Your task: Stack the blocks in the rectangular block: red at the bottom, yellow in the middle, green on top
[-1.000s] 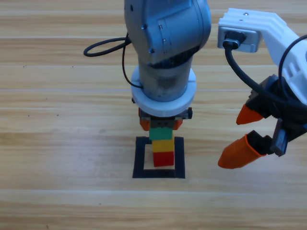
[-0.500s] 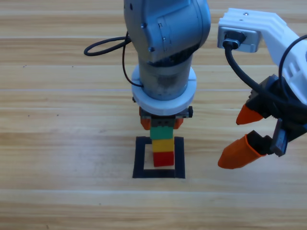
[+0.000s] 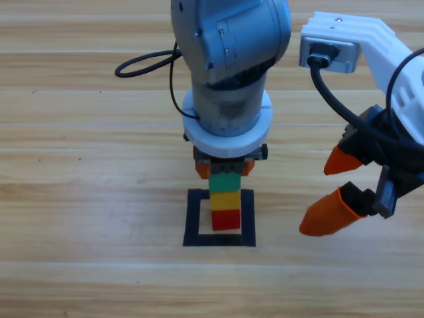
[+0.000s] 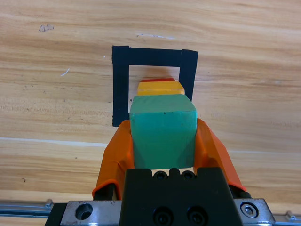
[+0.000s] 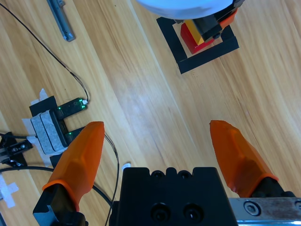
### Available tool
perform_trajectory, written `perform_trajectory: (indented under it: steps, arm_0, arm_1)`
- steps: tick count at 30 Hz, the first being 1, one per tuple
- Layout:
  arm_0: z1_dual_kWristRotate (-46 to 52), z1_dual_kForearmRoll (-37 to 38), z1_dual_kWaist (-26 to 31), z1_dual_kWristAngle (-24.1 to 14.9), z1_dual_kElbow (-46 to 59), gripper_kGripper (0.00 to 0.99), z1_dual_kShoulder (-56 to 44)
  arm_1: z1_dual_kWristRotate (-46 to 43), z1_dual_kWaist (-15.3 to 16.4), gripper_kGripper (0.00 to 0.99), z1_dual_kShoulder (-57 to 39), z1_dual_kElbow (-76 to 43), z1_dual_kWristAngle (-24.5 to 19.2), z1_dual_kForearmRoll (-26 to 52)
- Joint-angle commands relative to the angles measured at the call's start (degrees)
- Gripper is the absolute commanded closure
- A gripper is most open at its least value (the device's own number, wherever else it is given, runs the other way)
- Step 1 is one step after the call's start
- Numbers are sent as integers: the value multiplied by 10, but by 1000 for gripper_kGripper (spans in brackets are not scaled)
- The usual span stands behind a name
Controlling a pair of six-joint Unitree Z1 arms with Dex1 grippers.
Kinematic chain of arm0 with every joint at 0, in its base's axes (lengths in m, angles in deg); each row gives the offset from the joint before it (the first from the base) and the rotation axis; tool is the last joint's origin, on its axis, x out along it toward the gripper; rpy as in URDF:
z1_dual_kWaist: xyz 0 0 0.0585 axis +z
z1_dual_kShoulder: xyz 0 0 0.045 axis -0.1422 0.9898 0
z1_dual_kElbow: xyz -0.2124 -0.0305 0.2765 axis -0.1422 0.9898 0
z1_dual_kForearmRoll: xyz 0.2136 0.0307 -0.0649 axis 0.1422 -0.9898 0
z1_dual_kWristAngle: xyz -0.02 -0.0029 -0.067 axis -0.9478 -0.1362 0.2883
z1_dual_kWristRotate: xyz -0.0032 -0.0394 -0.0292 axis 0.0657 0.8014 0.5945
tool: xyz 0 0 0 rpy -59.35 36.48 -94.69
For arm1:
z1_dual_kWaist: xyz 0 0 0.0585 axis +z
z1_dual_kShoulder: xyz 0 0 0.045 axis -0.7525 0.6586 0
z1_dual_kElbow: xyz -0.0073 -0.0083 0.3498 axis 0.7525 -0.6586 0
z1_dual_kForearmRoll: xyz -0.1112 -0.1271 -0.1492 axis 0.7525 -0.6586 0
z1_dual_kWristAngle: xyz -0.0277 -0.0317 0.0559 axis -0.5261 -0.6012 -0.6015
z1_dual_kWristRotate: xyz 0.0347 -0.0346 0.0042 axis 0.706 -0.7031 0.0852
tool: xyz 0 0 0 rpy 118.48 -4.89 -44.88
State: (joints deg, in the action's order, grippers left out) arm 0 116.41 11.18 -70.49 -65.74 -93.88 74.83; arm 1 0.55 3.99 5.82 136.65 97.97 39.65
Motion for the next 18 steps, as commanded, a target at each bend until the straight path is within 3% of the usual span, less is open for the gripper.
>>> perform_trajectory:
  steps: [1,18]
  arm_0:
    - [8,7,18,6,-3,907,20]
    - [14,7,16,9,-11,907,24]
  arm_1:
    - [-3,-17,0,-32,-17,9,8]
    - [-3,-17,0,-37,-19,9,10]
